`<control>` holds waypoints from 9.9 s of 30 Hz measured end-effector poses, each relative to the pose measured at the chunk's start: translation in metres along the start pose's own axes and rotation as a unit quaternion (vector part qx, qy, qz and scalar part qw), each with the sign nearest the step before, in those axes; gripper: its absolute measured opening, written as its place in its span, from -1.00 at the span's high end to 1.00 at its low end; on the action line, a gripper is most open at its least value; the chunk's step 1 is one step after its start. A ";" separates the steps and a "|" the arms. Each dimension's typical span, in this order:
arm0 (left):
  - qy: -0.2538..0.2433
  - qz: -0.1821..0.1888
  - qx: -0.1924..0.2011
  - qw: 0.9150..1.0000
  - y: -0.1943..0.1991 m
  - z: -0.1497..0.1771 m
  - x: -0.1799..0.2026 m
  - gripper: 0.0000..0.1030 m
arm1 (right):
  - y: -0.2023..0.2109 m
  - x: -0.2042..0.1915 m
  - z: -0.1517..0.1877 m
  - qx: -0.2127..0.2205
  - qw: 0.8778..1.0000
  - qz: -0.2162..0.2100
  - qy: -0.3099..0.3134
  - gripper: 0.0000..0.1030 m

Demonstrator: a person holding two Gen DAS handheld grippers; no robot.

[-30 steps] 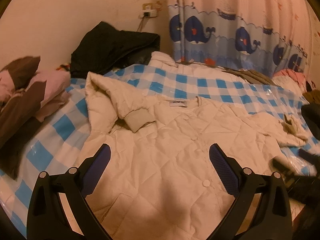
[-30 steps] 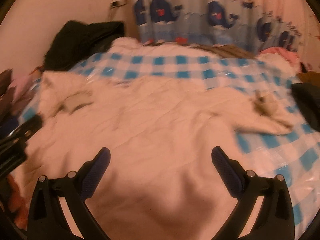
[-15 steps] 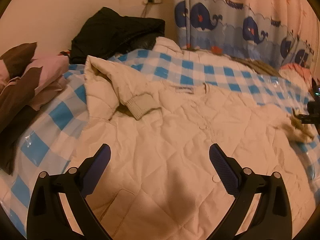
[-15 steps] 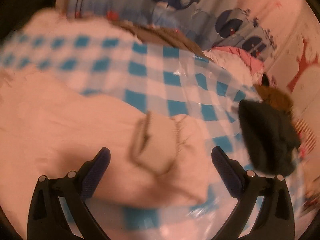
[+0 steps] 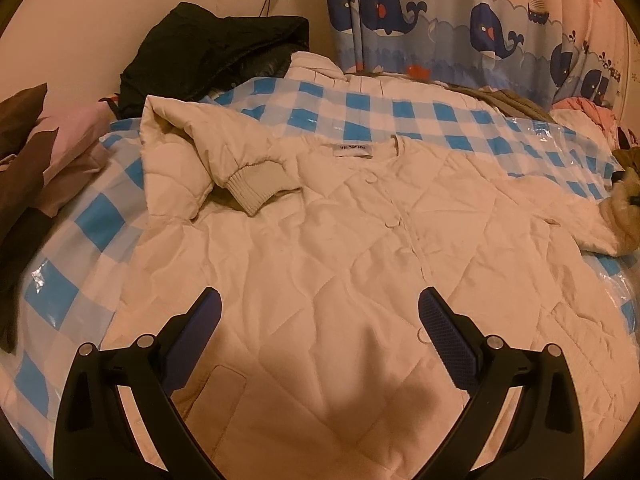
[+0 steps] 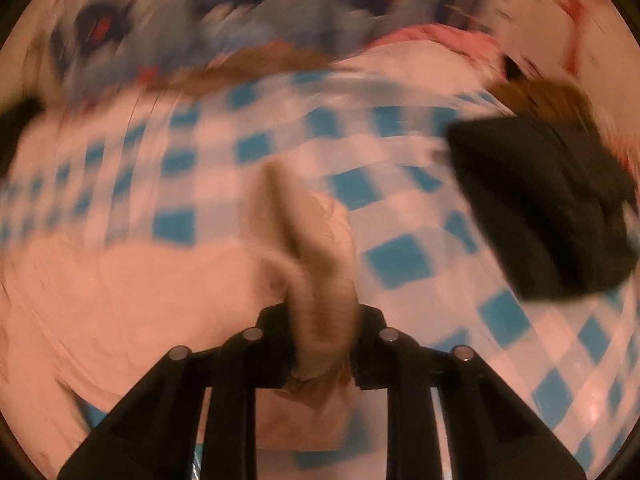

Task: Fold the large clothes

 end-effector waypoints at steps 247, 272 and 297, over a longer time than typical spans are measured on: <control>0.216 0.075 0.174 0.958 0.171 -0.013 -0.216 -0.80 | 0.191 -0.339 -0.040 0.087 0.885 -0.432 -0.150 0.72; 0.266 0.079 0.152 0.949 0.174 -0.004 -0.257 -0.82 | 0.144 -0.583 0.266 -0.176 0.872 -0.453 0.069 -0.13; 0.124 0.099 0.100 0.982 0.068 -0.144 -0.214 -0.83 | 0.108 -0.362 0.233 -0.090 0.893 -0.440 0.015 -0.82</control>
Point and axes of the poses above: each gripper's, at about its wrist camera, not at the fingertips, and y roughly against the way its jaws point, x to its right, z to its underside, the point moved 3 cm from there along -y, roughly the way its jaws point, and after that the axes turned 12 degrees about x, right-handed, at the moved point
